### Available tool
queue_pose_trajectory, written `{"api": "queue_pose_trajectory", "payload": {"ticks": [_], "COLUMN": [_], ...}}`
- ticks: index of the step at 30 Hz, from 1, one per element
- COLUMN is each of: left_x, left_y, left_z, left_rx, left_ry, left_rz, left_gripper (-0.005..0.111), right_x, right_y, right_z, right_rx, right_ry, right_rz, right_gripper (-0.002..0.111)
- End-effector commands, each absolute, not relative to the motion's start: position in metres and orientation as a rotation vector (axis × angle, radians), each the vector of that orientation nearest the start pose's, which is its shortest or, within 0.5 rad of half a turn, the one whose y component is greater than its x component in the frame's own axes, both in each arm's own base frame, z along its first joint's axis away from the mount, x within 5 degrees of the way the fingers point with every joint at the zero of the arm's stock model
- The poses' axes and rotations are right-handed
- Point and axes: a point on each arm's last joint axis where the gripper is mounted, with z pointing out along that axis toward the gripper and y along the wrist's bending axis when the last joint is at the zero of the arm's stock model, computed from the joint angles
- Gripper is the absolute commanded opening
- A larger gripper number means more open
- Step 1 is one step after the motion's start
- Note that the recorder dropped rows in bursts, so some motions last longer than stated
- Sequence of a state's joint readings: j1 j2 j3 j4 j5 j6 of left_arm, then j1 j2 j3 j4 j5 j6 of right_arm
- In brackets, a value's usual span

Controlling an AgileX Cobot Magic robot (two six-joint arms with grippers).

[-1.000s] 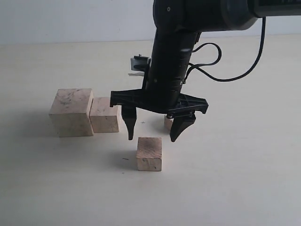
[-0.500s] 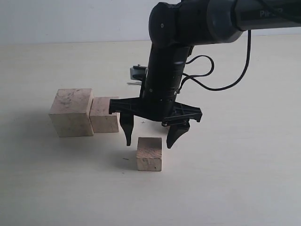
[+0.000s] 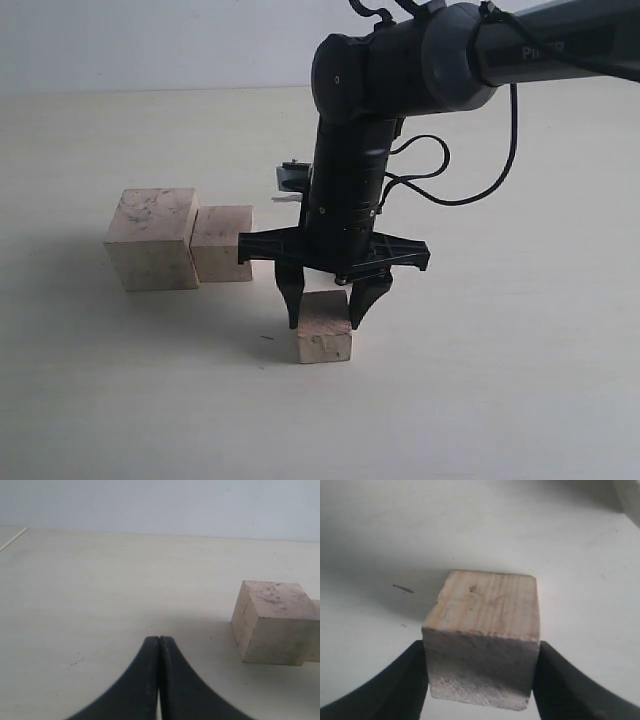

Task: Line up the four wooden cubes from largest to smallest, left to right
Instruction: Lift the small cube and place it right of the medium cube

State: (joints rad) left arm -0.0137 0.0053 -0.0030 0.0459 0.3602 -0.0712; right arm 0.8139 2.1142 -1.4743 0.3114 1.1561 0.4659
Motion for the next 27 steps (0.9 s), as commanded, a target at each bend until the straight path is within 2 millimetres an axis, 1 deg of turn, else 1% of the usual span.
{"api": "queue_pose_trajectory", "payload": {"ticks": [1,2,6,10,12,15,17,20,21,22,27], "left_x": [0.053,0.053,0.053,0.053,0.053,0.053,0.053,0.053,0.053,0.053,0.053], "left_y": [0.000,0.000,0.000,0.000,0.000,0.000,0.000,0.000,0.000,0.000,0.000], "left_z": [0.181,0.181,0.181,0.181,0.181,0.181,0.181,0.181,0.181,0.181,0.181], "left_rx": [-0.027,-0.027,-0.027,-0.027,-0.027,-0.027,-0.027,-0.027,-0.027,-0.027,-0.027], "left_ry": [1.835,1.835,1.835,1.835,1.835,1.835,1.835,1.835,1.835,1.835,1.835], "left_rz": [-0.026,-0.026,-0.026,-0.026,-0.026,-0.026,-0.026,-0.026,-0.026,-0.026,-0.026], "left_gripper": [0.000,0.000,0.000,0.000,0.000,0.000,0.000,0.000,0.000,0.000,0.000], "right_x": [0.251,0.251,0.254,0.268,0.277,0.287,0.293,0.298,0.300,0.301,0.305], "right_y": [0.303,0.303,0.301,0.301,0.303,0.308,0.313,0.317,0.318,0.318,0.317], "right_z": [0.144,0.144,0.151,0.165,0.176,0.192,0.202,0.212,0.214,0.215,0.199], "right_rx": [-0.539,-0.582,-0.798,-0.928,-0.994,-1.188,-1.360,-1.588,-1.645,-1.737,-2.124], "right_ry": [3.361,3.351,3.263,3.130,3.040,2.878,2.742,2.553,2.503,2.434,2.151], "right_rz": [0.250,0.255,0.269,0.185,0.146,0.120,0.130,0.121,0.112,0.093,-0.011], "right_gripper": [0.006,0.000,0.000,0.000,0.000,0.000,0.000,0.000,0.000,0.000,0.000]}}
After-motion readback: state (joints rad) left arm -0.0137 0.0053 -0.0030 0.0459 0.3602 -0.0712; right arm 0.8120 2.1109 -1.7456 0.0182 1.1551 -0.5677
